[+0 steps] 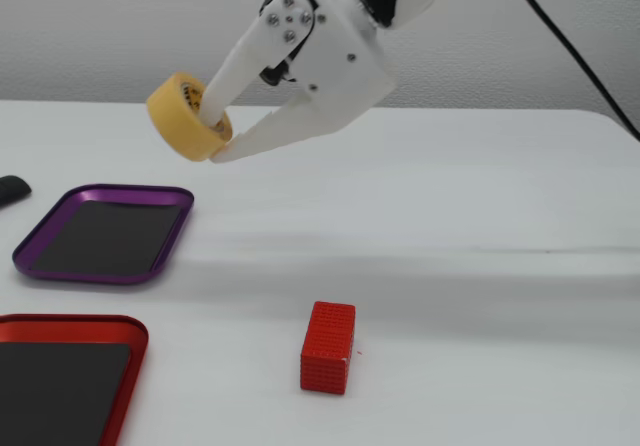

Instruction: Grasp a tape and put it in the right purple dish.

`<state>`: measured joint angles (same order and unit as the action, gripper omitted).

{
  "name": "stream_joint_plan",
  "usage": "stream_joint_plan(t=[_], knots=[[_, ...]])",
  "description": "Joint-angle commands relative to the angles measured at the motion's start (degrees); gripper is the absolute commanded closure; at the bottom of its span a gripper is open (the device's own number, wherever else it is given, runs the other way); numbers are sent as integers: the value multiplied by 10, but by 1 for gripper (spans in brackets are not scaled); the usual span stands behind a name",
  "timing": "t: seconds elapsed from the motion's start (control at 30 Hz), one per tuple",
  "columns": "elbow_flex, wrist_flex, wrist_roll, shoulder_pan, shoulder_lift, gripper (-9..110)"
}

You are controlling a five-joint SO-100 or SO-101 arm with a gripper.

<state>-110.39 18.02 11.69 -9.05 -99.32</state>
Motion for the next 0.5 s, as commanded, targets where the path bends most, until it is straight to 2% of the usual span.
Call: stream_joint_plan(t=[0.0,0.13,0.47], knots=[[87,-24,25,4,68,102],[209,3,25,-9,175,102],[515,223,25,-45,367,102]])
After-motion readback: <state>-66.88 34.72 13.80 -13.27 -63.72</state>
